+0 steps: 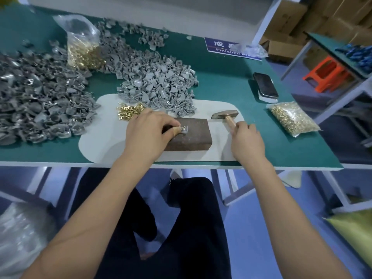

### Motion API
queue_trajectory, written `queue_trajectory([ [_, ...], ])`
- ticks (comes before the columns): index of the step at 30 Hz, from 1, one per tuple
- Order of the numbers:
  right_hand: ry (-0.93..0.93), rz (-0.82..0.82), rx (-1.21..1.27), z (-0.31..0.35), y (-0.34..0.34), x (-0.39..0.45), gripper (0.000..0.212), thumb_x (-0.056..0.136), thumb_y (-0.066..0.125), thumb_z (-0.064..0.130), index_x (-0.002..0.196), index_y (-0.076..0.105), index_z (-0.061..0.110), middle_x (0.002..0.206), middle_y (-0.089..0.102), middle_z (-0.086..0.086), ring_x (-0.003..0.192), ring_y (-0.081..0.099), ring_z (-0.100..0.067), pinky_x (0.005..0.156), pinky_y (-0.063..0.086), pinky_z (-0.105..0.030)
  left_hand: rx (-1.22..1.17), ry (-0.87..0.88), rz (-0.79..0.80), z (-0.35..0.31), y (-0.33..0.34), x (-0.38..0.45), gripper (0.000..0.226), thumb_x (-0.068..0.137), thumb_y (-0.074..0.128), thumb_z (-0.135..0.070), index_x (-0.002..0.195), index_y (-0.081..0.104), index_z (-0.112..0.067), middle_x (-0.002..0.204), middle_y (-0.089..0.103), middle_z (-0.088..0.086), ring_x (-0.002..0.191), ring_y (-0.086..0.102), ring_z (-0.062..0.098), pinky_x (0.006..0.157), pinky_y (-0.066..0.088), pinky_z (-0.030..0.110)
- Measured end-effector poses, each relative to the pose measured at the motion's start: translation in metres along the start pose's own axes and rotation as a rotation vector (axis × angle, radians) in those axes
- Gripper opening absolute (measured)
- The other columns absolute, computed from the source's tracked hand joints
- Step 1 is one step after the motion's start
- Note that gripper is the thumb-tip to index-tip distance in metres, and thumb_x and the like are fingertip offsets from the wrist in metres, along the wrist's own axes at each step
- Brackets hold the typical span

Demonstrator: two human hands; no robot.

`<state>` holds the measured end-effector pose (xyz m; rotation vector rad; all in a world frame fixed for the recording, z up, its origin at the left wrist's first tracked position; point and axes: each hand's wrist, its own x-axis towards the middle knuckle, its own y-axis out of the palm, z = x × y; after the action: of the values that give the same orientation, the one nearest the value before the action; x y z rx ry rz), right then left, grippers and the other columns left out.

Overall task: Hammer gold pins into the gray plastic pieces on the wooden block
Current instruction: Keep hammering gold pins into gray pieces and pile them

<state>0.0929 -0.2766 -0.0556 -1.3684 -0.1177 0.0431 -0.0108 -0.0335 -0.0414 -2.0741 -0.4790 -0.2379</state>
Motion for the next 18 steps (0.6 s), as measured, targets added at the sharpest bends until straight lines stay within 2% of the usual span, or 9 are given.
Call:
queue_trajectory([
  [2, -0.030, 0.033, 0.084, -0.003, -0.014, 0.003, 0.024, 0.107, 0.039, 0.018, 0.122, 0.054, 0.006, 0.116, 0.055, -0.020, 0.098, 0.056, -0.043, 0.081, 0.047, -0.047, 0.016, 0.004, -0.001, 0.000, -0.001, 0.000, 0.013, 0.090, 0.070, -0.048, 0.096, 0.077, -0.039, 0.093, 0.071, -0.017, 0.097, 0.055, 0.017, 0.078, 0.042, 0.035],
  [5, -0.125, -0.018, 0.376, 0.001, -0.034, -0.011, 0.027, 0.108, 0.034, 0.019, 0.093, 0.056, 0.013, 0.089, 0.062, -0.002, 0.074, 0.056, -0.028, 0.064, 0.041, -0.037, 0.052, 0.014, 0.005, -0.001, -0.002, 0.002, 0.015, 0.090, 0.069, -0.050, 0.097, 0.077, -0.039, 0.092, 0.070, -0.016, 0.093, 0.052, 0.015, 0.073, 0.037, 0.033],
  [7, -0.163, 0.031, 0.628, 0.011, -0.046, -0.029, 0.031, 0.109, 0.037, 0.025, 0.091, 0.061, 0.014, 0.078, 0.063, 0.012, 0.054, 0.050, -0.014, 0.055, 0.039, -0.030, 0.066, 0.022, 0.025, -0.001, -0.004, 0.003, 0.016, 0.091, 0.068, -0.051, 0.099, 0.076, -0.040, 0.093, 0.068, -0.017, 0.093, 0.049, 0.012, 0.070, 0.031, 0.031],
  [8, -0.200, 0.082, 0.670, 0.016, -0.050, -0.036, 0.028, 0.108, 0.041, 0.027, 0.096, 0.063, 0.016, 0.072, 0.062, 0.013, 0.050, 0.046, -0.010, 0.052, 0.038, -0.027, 0.067, 0.033, 0.035, -0.001, -0.004, 0.003, 0.015, 0.092, 0.067, -0.051, 0.098, 0.076, -0.040, 0.093, 0.067, -0.018, 0.094, 0.049, 0.012, 0.069, 0.032, 0.031],
  [10, -0.302, 0.169, 0.593, 0.023, -0.054, -0.048, 0.018, 0.107, 0.046, 0.033, 0.104, 0.062, 0.026, 0.068, 0.061, 0.012, 0.051, 0.045, -0.007, 0.052, 0.037, -0.023, 0.070, 0.059, 0.036, 0.001, -0.004, 0.003, 0.015, 0.092, 0.066, -0.052, 0.097, 0.075, -0.041, 0.091, 0.065, -0.019, 0.095, 0.050, 0.012, 0.067, 0.033, 0.031],
  [11, -0.340, 0.177, 0.499, 0.024, -0.054, -0.053, 0.015, 0.107, 0.045, 0.036, 0.107, 0.059, 0.033, 0.071, 0.061, 0.013, 0.056, 0.048, -0.007, 0.055, 0.038, -0.025, 0.068, 0.069, 0.028, 0.002, -0.004, 0.003, 0.015, 0.091, 0.066, -0.053, 0.096, 0.075, -0.042, 0.089, 0.063, -0.019, 0.094, 0.049, 0.012, 0.066, 0.033, 0.031],
  [14, -0.338, 0.011, 0.301, 0.028, -0.053, -0.067, 0.017, 0.105, 0.035, 0.050, 0.113, 0.050, 0.045, 0.077, 0.061, 0.014, 0.074, 0.056, -0.017, 0.066, 0.044, -0.036, 0.060, 0.073, 0.013, 0.006, -0.002, 0.003, 0.014, 0.090, 0.067, -0.054, 0.094, 0.075, -0.043, 0.084, 0.056, -0.022, 0.090, 0.043, 0.008, 0.064, 0.031, 0.031],
  [16, -0.333, -0.069, 0.334, 0.037, -0.054, -0.076, 0.022, 0.105, 0.034, 0.051, 0.117, 0.050, 0.045, 0.075, 0.058, 0.016, 0.074, 0.053, -0.021, 0.065, 0.045, -0.037, 0.055, 0.073, 0.006, 0.006, -0.002, 0.004, 0.013, 0.089, 0.069, -0.054, 0.091, 0.075, -0.043, 0.081, 0.053, -0.023, 0.089, 0.043, 0.008, 0.062, 0.029, 0.030],
  [18, -0.363, -0.079, 0.291, 0.044, -0.051, -0.078, 0.024, 0.106, 0.035, 0.047, 0.124, 0.052, 0.044, 0.073, 0.053, 0.016, 0.073, 0.048, -0.020, 0.064, 0.042, -0.037, 0.054, 0.075, -0.009, 0.006, -0.003, 0.005, 0.011, 0.087, 0.071, -0.053, 0.087, 0.076, -0.044, 0.078, 0.051, -0.024, 0.086, 0.042, 0.009, 0.057, 0.025, 0.028],
])
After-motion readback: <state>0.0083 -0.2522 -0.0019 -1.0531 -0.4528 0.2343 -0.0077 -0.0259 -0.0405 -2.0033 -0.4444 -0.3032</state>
